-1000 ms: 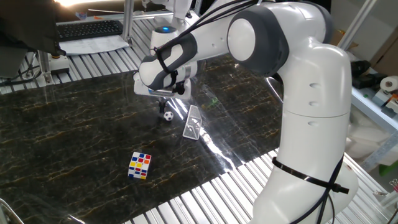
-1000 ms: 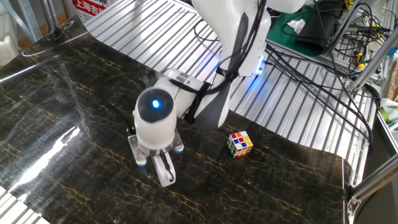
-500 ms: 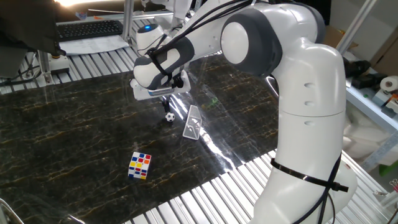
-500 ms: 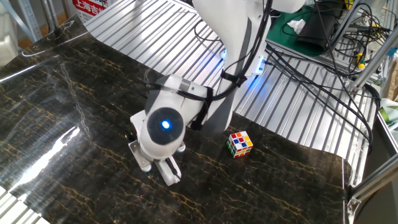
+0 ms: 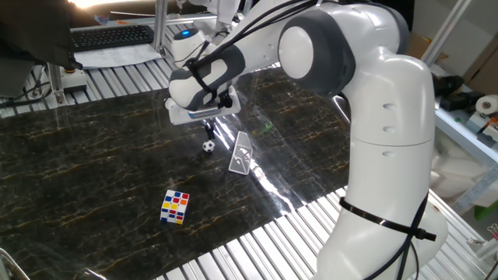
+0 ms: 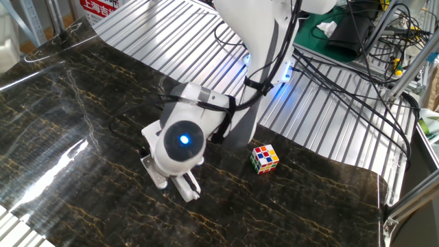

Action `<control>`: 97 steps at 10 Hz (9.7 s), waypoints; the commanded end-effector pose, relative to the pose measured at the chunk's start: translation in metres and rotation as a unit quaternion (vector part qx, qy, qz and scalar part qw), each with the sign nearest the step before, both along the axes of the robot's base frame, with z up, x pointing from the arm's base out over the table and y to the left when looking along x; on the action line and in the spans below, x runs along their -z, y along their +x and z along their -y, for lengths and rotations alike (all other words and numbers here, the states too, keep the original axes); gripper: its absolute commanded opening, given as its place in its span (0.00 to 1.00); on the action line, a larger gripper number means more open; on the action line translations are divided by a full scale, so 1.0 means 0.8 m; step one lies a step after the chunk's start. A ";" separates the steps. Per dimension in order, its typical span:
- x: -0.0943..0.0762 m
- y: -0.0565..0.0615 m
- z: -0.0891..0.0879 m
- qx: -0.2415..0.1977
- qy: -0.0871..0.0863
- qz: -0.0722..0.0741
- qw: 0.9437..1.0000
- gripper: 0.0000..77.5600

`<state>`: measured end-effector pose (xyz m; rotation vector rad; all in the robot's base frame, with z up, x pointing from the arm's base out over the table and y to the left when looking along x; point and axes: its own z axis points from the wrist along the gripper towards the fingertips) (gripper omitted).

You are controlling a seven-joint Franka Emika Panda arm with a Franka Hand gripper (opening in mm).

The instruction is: Push the soccer ball into the goal

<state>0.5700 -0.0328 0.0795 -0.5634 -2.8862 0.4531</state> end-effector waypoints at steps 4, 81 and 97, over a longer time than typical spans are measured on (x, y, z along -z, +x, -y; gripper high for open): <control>-0.018 0.034 -0.022 0.160 0.249 0.134 0.946 0.00; -0.204 -0.032 -0.067 -0.184 0.159 0.075 0.967 0.00; -0.221 -0.041 -0.036 -0.187 0.150 0.058 0.969 0.00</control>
